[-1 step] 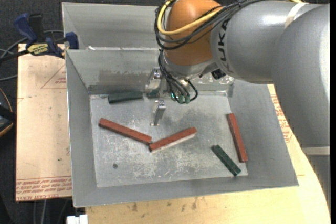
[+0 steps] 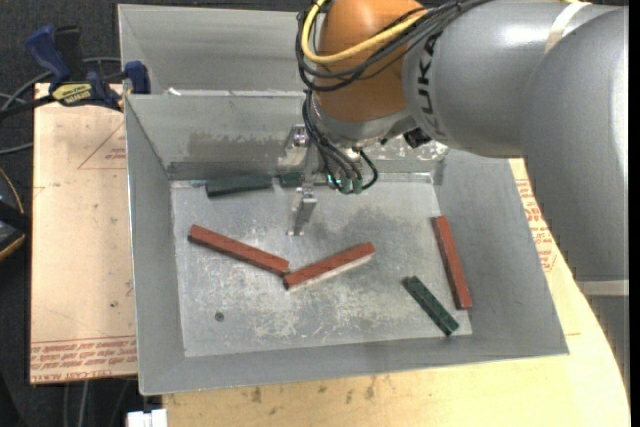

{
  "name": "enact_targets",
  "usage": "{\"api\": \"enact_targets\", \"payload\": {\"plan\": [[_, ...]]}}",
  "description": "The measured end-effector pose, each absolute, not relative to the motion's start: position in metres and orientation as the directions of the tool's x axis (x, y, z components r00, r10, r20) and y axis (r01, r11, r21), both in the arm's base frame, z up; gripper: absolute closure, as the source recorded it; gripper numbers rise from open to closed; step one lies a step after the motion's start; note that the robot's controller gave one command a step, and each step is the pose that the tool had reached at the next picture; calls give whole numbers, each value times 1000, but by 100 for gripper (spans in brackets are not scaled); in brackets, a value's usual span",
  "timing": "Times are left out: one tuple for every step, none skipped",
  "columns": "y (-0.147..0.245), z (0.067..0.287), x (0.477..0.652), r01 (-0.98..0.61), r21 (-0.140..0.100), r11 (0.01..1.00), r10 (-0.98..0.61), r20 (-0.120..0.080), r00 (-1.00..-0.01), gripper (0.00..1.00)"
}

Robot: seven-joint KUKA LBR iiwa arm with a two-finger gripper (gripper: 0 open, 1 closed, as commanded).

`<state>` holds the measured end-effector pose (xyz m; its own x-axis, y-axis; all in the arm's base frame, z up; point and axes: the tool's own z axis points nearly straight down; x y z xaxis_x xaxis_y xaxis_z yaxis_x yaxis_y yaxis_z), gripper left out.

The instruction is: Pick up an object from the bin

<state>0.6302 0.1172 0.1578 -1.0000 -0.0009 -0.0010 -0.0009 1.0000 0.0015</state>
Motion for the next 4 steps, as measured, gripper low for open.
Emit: {"api": "enact_targets", "payload": {"plan": [[117, 86, 571, 7, 6, 1000, 7, -14, -1000, 100], [116, 86, 571, 8, 7, 1000, 8, -14, -1000, 100], [122, 108, 571, -1, 1, 1000, -1, 1, -1000, 100], [122, 133, 570, 3, 2, 1000, 3, -2, -1000, 100]]}}
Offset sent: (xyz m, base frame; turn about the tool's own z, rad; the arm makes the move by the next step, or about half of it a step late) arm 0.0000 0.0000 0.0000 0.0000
